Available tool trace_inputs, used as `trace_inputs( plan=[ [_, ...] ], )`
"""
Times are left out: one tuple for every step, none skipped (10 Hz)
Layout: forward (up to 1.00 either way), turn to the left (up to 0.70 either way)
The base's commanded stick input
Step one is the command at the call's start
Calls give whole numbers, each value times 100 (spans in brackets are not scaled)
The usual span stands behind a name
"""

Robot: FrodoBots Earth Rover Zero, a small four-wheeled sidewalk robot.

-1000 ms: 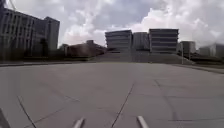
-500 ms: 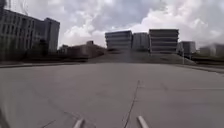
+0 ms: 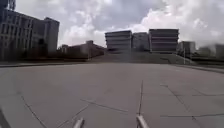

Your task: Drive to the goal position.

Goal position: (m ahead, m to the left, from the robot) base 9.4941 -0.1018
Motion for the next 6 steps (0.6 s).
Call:
trace_inputs(
  plan=[
    [70, 0],
    [70, 0],
    [70, 0],
    [70, 0],
    [70, 0],
    [70, 0]
  ],
)
